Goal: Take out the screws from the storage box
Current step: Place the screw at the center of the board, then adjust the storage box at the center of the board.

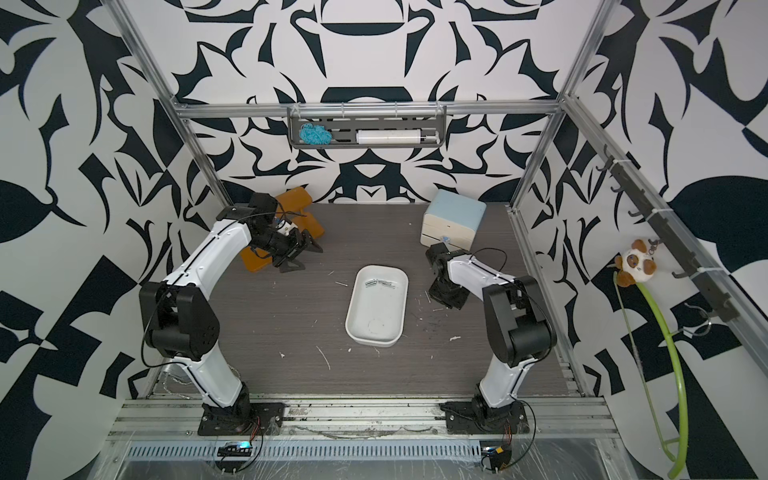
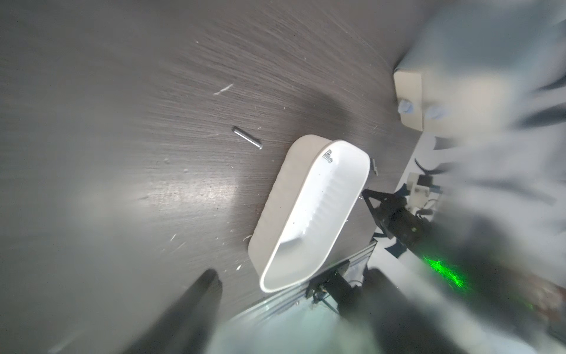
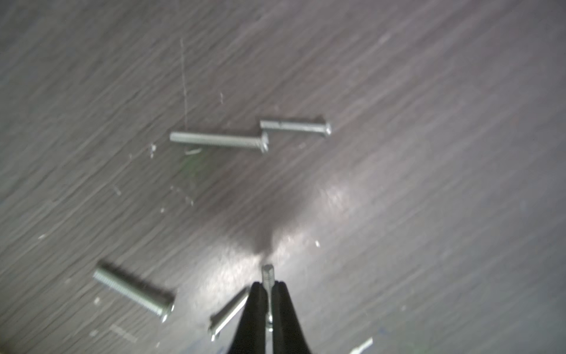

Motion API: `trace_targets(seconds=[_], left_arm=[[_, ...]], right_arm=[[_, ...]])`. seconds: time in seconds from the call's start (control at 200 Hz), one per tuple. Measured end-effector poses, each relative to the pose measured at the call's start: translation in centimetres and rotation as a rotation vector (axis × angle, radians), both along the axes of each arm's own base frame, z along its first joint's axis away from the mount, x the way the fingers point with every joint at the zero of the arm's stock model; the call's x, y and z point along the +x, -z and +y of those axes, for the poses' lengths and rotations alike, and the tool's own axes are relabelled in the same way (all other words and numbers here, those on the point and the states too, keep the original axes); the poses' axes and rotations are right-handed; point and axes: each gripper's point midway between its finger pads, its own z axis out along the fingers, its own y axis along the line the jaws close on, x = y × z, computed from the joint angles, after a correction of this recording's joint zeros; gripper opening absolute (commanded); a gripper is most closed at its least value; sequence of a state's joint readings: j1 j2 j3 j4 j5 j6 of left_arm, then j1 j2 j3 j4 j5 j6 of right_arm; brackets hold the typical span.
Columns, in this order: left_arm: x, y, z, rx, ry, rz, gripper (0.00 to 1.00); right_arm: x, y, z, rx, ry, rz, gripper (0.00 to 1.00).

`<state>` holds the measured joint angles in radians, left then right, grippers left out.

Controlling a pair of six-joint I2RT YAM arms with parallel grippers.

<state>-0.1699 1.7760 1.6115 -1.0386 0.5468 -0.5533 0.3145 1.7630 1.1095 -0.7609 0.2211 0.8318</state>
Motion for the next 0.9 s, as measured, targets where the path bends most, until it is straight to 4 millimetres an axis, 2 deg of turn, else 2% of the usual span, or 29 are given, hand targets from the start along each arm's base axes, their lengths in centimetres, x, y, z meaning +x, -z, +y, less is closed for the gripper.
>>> trace_targets(seconds=[0.03,0.08,0.145,0.185,0.23,0.295,0.355,0.405,0.505,0.565,0.61,0.705,0.765,0.835,0.9], left_arm=[[0.0,0.0,0.0,0.0,0.0,0.0,0.8],[0.0,0.0,0.0,0.0,0.001,0.0,0.8],[0.0,0.0,0.0,0.0,0.001,0.0,0.8],[0.0,0.0,0.0,0.001,0.0,0.0,0.8],[0.0,0.0,0.0,0.001,0.0,0.0,0.8],[0.0,0.0,0.0,0.0,0.0,-0.001,0.8],[0.0,0.0,0.0,0.0,0.001,-0.001,0.8],[0.0,0.0,0.0,0.0,0.001,-0.002,0.8],[0.0,0.0,0.0,0.0,0.001,0.0,0.8],[0.0,0.0,0.0,0.0,0.001,-0.001,0.8],[0.0,0.0,0.0,0.0,0.0,-0.001,0.8],[-0.1,0.0,0.1,0.0,-0.001,-0.001,0.8],[-0.2,0.1,0.1,-0.002,-0.001,-0.001,0.8],[-0.3,0.2,0.2,-0.003,-0.002,0.004,0.8],[-0.3,0.3,0.3,-0.003,-0.004,0.008,0.8]], right_arm=[[0.3,0.1,0.0,-0.003,-0.012,0.001,0.58],[0.9,-0.1,0.2,-0.004,-0.035,-0.009,0.63],[1.7,-0.9,0.3,-0.008,-0.077,-0.032,0.62],[2.3,-1.7,0.5,-0.008,-0.106,-0.053,0.58],[3.3,-2.9,0.9,-0.004,-0.149,-0.089,0.54],[5.1,-5.4,2.1,-0.007,-0.264,-0.167,0.56],[6.5,-8.4,4.6,-0.017,-0.439,-0.262,0.55],[7.0,-11.0,8.4,-0.006,-0.638,-0.351,0.54],[5.4,-14.7,16.3,0.038,-1.051,-0.475,0.52],[4.4,-15.6,19.4,0.06,-1.22,-0.498,0.53],[4.5,-15.5,21.0,0.072,-1.316,-0.486,0.51],[6.4,-14.1,22.3,0.066,-1.397,-0.406,0.34],[8.3,-12.2,23.0,0.064,-1.404,-0.325,0.27],[9.9,-9.0,23.7,0.063,-1.411,-0.223,0.28],[10.2,-5.6,23.6,0.072,-1.41,-0.132,0.29]])
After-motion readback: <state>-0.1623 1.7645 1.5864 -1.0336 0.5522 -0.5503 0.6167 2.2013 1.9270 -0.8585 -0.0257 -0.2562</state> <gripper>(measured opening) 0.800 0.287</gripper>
